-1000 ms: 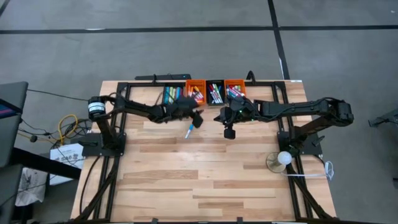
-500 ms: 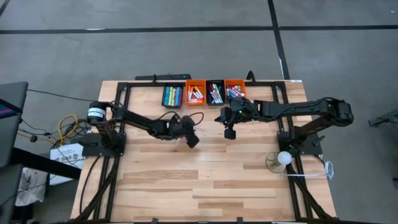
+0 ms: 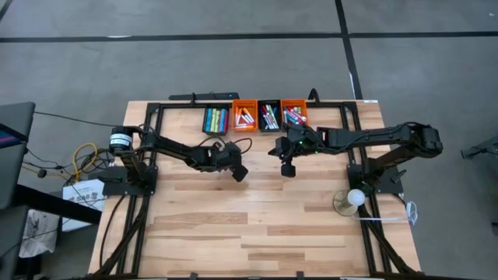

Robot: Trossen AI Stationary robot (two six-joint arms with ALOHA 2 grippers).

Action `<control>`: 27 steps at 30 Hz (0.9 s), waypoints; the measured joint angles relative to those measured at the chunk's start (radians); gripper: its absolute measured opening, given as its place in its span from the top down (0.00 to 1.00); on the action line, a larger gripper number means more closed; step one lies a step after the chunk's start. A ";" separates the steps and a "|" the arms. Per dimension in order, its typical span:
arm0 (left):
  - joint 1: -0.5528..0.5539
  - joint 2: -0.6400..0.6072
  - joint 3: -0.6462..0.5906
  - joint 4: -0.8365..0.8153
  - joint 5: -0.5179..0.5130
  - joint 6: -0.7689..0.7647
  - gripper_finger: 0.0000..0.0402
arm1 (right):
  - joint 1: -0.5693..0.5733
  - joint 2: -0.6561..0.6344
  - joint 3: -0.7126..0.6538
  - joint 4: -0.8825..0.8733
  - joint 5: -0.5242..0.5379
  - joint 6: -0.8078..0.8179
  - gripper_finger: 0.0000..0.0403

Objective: Pick & Place Markers
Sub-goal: Put the small blue highlighter pen into the left orange basket

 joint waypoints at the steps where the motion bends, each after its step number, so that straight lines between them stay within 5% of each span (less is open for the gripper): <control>1: -0.003 0.000 0.000 0.000 0.000 -0.001 0.62 | 0.000 0.000 0.000 -0.001 0.000 0.000 1.00; 21: 0.001 0.011 -0.049 0.012 0.056 -0.045 0.62 | -0.001 0.000 0.000 -0.002 0.000 0.000 1.00; 27: 0.025 0.060 -0.043 0.026 0.066 -0.041 0.71 | -0.001 0.000 0.000 -0.006 0.000 0.000 1.00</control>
